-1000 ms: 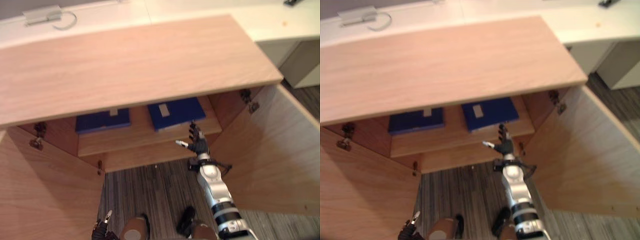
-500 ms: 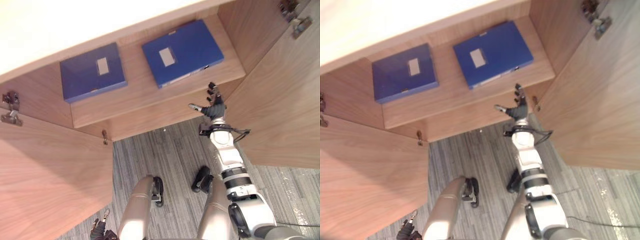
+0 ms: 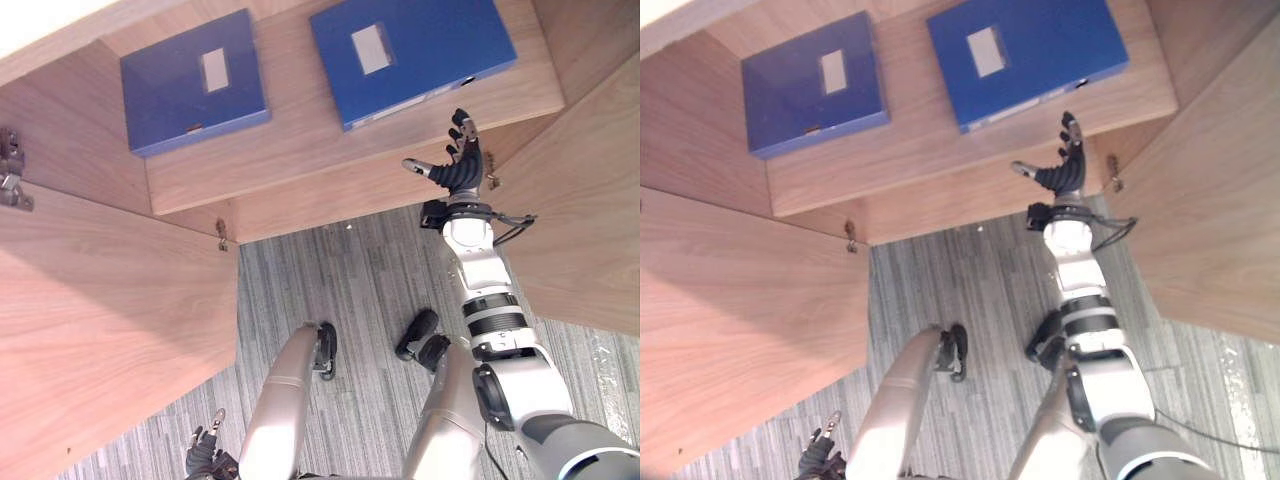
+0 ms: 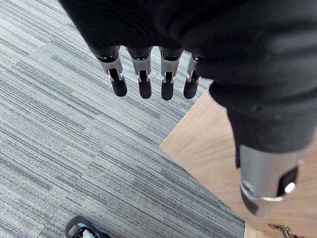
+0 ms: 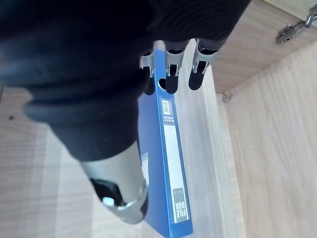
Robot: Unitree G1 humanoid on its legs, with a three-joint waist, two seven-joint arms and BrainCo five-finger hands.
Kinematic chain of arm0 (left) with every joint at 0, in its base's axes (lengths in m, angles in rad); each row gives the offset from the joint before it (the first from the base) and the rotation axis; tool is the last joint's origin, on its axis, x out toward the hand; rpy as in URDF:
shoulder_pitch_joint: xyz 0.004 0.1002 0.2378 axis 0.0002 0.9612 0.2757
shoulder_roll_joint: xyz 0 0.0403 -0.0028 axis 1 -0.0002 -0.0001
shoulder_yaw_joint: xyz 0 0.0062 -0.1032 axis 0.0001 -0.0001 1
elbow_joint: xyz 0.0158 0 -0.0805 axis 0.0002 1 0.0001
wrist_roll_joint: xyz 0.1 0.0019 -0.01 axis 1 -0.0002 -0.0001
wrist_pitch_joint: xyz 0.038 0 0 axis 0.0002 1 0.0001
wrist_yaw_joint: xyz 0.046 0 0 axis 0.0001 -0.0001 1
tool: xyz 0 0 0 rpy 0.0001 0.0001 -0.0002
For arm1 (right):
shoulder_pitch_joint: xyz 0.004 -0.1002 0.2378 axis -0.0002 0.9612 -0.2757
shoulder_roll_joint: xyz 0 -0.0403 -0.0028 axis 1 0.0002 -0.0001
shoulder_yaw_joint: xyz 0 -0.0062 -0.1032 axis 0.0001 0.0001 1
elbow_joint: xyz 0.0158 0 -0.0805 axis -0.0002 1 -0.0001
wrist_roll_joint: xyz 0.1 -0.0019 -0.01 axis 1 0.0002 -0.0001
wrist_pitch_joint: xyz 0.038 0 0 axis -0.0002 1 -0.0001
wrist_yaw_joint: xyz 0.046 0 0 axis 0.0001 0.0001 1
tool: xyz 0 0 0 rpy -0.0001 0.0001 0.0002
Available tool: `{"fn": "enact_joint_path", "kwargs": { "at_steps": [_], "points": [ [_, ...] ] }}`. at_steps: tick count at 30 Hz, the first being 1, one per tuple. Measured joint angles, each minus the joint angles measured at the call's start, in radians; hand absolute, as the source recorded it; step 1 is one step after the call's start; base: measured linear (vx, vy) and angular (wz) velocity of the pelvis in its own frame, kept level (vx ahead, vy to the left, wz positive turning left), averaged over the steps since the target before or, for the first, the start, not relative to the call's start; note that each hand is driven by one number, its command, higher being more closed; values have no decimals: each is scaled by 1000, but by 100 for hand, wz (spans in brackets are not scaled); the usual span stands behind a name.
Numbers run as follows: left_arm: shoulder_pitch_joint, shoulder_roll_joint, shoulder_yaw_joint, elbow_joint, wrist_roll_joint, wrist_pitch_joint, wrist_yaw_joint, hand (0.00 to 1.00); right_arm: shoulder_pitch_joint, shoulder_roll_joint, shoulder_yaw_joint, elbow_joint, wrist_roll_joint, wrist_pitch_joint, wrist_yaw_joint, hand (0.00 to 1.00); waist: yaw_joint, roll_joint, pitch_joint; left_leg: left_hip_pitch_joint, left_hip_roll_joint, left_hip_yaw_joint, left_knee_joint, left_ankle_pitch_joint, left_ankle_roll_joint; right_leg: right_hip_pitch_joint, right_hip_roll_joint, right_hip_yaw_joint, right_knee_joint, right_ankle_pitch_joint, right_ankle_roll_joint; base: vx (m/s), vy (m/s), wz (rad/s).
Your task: Walk over to the cabinet, pick up the folder, carry it to the office cabinet, place the folder inside the office cabinet, then close the office cabinet door
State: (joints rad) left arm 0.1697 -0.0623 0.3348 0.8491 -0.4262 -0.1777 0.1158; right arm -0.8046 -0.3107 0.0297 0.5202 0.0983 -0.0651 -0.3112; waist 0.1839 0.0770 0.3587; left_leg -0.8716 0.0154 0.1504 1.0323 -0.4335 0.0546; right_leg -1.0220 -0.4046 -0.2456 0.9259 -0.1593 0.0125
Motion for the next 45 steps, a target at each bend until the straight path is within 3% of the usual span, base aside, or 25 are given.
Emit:
{"fn": "enact_joint_path", "kwargs": {
  "at_steps": [5, 9, 17, 24, 31, 35, 38, 45],
  "points": [
    [0, 5, -11, -1, -2, -5, -2, 0, -61, -2, 15, 93, 3, -3, 4, 0, 6, 1, 0, -18, -11, -14, 0, 7, 2, -2, -12, -11, -4, 0, 0, 12, 71, 11],
    [-2, 12, -26, -1, -3, -4, -2, 0, -99, -4, 16, 193, 42, -2, 20, 0, 27, 6, 6, -54, -12, -43, 2, 19, -2, -9, -15, -43, -11, 0, 0, 4, 50, 15],
    [-9, 9, -39, -5, -12, -4, -2, 0, -216, -91, 38, 200, 39, -22, -6, 0, 25, 34, 66, -127, -14, -77, 24, 35, -12, -55, -16, -65, 0, 0, 1, -6, 43, 7],
    [-33, 8, -38, 11, -33, -3, 9, 0, -316, -130, 53, 201, 32, -21, -40, 0, 27, 38, 95, -201, -5, -101, 45, 49, -25, -114, -7, -77, 17, 0, 0, -12, 29, 4],
    [-56, 8, -35, 17, -33, -6, 12, 0, -380, -184, 190, 201, -41, 8, -35, 0, 29, 38, 96, -241, 9, -141, 39, 67, -41, -117, 18, -117, -11, -2, 4, -12, 33, 2],
    [-68, 8, -32, 17, -37, -8, 12, 0, -461, -223, 314, 202, -58, 28, 27, 0, 34, 34, 99, -257, 9, -159, 10, 90, -54, -124, 22, -139, -28, 3, -5, -2, -10, 13],
    [-69, 5, -17, 15, -37, -7, 10, 0, -562, -227, 439, 201, -63, 29, 118, 0, 41, 23, 107, -261, 21, -165, -14, 102, -65, -126, 38, -149, -48, 10, -16, 0, -14, -1],
    [-70, 3, 17, -8, -37, -3, -27, 0, -663, -263, 554, 200, -58, 34, 260, 0, 43, -1, 121, -263, 25, -195, -43, 121, -79, -110, 57, -166, -76, 11, -18, -6, 8, 6]
  ]
}}
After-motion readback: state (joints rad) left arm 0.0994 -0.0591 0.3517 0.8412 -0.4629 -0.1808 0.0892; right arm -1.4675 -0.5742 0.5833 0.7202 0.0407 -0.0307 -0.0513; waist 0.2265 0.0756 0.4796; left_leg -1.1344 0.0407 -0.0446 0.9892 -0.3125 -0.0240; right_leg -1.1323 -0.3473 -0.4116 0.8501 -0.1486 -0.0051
